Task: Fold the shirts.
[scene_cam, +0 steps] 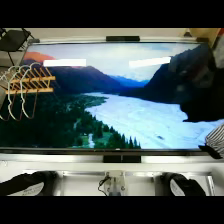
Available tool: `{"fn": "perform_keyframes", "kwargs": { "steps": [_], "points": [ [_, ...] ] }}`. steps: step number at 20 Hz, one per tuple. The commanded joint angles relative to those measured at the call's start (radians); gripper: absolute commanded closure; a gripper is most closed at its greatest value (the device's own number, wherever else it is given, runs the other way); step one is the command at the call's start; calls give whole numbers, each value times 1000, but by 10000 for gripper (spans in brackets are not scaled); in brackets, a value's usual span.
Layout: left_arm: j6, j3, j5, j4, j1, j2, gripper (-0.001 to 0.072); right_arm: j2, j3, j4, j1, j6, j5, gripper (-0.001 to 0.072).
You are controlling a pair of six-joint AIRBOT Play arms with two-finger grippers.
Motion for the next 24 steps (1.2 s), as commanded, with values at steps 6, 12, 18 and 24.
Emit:
{"fn": "perform_keyframes", "kwargs": {
  "steps": [6,12,18,24],
  "points": [
    [-9,-51,18,10,8,0,115,-195,6,484,-614,-42,-132,660],
    [-9,-51,91,36,8,-2,115,-275,53,471,-836,-71,-296,661],
    [-7,-51,91,60,8,-2,116,-349,147,538,-1006,-60,-375,660],
    [-10,-51,91,60,8,-2,115,-388,147,578,-1144,-59,-399,660]
  ]
}}
